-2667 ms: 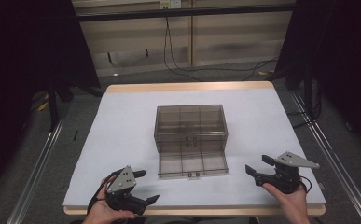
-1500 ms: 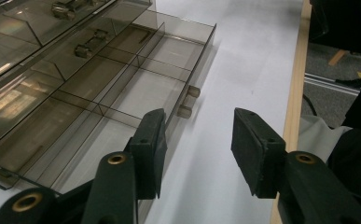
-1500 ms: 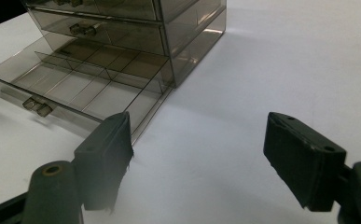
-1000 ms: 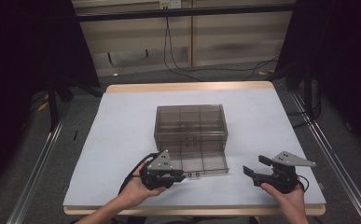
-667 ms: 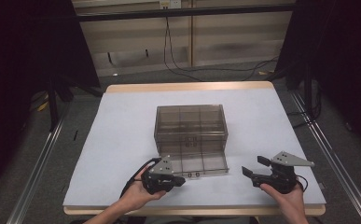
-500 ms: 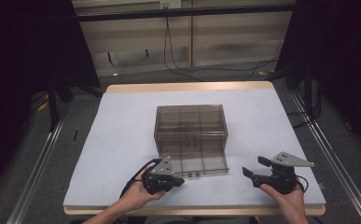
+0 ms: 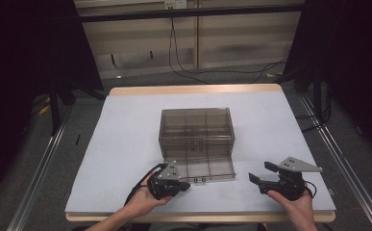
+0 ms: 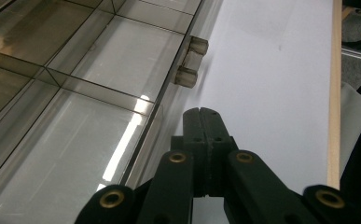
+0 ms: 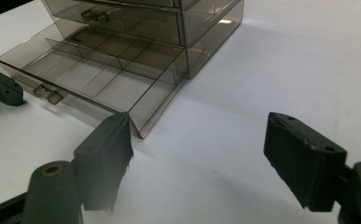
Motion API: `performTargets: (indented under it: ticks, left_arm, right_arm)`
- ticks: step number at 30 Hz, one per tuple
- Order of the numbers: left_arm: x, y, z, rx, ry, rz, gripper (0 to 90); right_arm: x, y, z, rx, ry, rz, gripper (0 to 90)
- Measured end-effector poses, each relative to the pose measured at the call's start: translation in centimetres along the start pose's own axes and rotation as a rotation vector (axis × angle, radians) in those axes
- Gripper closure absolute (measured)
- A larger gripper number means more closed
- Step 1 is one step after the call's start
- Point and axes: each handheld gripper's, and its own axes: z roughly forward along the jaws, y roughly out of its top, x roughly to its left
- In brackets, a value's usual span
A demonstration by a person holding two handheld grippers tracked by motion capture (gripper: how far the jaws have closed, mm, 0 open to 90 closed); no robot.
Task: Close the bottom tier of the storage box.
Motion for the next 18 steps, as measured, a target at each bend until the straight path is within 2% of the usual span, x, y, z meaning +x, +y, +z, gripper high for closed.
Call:
performTargets:
  ticks: [1,5,6,7,8,9,18]
  left_arm:
    - [0.02,-0.03,0.12,-0.015,-0.002,-0.009,90.0]
    - [0.24,0.12,0.22,-0.012,0.003,-0.012,90.0]
    - [0.31,0.14,0.39,-0.032,0.005,-0.02,90.0]
    - [0.44,0.27,0.28,-0.007,0.013,-0.016,90.0]
    - [0.53,0.21,0.5,-0.028,0.012,-0.021,90.0]
    - [0.63,0.28,0.41,-0.01,0.007,-0.025,90.0]
    - [0.61,0.64,1.03,-0.038,0.01,-0.029,90.0]
  right_arm:
    - [0.02,0.0,0.04,0.002,-0.002,-0.001,23.3]
    - [0.01,0.02,0.15,0.005,0.003,-0.005,23.3]
    - [0.01,0.02,0.15,0.005,0.003,-0.005,23.3]
    - [0.03,0.02,0.14,0.006,0.004,-0.007,23.3]
    - [0.03,0.02,0.14,0.006,0.004,-0.007,23.3]
    - [0.04,0.01,0.14,0.006,0.004,-0.007,23.3]
    - [0.07,0.01,0.15,0.006,0.006,-0.006,23.4]
